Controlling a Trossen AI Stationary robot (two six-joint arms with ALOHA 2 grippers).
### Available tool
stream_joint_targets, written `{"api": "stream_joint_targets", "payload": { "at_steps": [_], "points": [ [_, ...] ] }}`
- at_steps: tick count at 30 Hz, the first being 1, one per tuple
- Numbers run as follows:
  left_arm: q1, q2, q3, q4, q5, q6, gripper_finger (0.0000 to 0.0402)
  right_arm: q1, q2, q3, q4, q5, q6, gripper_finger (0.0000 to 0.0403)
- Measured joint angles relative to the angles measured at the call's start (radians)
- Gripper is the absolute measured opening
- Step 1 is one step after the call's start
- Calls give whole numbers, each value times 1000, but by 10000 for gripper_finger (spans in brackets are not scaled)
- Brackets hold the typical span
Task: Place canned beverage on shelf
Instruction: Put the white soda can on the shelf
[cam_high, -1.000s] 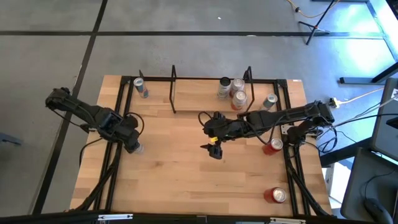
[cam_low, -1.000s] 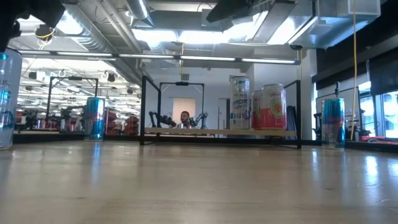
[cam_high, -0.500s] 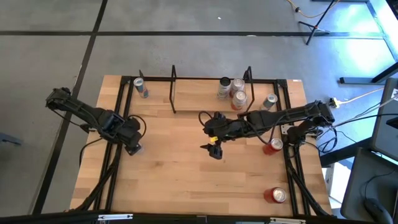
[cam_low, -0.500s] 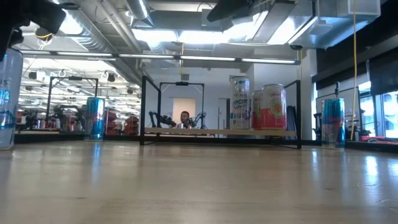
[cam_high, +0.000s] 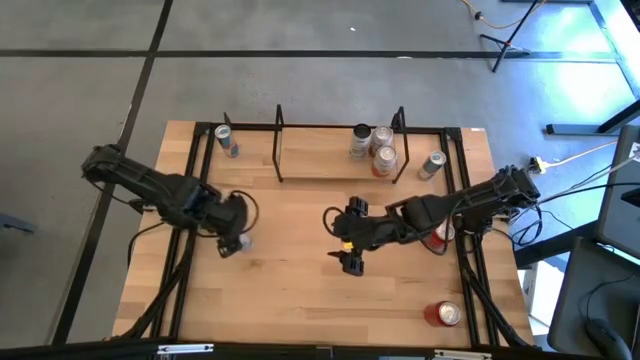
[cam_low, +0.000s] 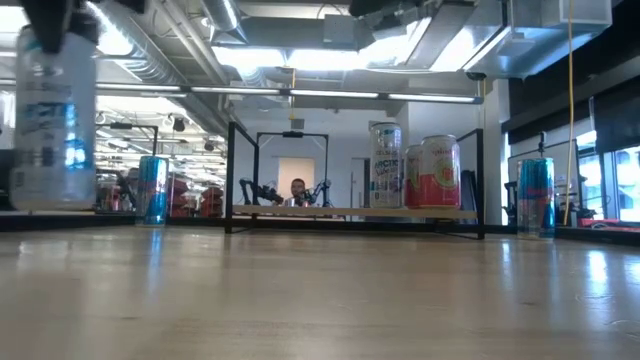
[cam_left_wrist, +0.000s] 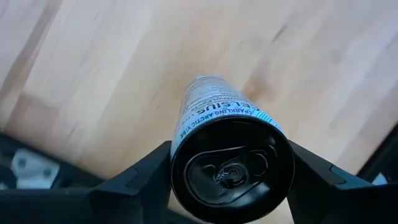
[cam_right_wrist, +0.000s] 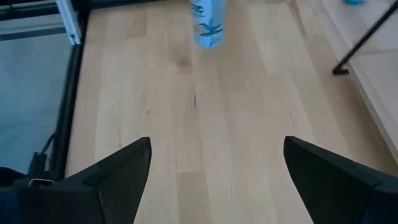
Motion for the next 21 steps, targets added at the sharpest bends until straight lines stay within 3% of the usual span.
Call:
{"api": "stream_joint_targets", "payload": {
  "at_steps": [13, 21],
  "points": [
    [97, 460, 447, 1, 13, 414, 221, 25, -2, 0, -167, -15, 112, 349],
    [153, 662, 609, 5, 49, 457, 221, 73, -3, 0, -270, -32, 158, 349]
  ]
}}
